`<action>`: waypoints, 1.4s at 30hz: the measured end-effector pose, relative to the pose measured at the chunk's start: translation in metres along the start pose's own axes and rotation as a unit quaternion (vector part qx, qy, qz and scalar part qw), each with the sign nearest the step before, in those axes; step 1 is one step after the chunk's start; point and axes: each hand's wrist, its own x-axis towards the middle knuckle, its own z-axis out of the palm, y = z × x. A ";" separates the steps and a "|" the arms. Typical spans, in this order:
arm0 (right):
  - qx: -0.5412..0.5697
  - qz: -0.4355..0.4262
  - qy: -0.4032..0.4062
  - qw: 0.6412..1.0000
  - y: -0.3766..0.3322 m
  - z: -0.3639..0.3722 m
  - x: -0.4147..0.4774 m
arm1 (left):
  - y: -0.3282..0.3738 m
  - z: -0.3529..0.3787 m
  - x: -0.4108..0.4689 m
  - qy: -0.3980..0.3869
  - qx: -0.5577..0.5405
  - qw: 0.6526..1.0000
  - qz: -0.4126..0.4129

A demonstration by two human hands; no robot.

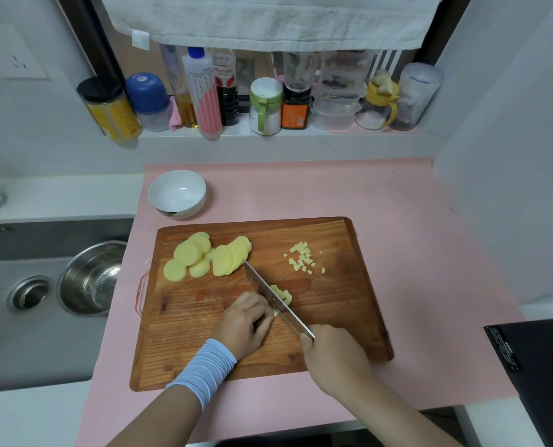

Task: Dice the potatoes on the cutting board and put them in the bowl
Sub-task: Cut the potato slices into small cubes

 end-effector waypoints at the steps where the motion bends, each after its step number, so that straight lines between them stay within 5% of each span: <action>1: 0.002 0.004 -0.003 1.000 0.000 0.001 0.001 | 0.000 0.000 0.000 0.000 0.000 1.000 -0.001; 42: 0.031 0.004 -0.016 0.999 -0.009 0.018 0.015 | -0.004 0.002 -0.009 0.017 0.002 1.000 0.008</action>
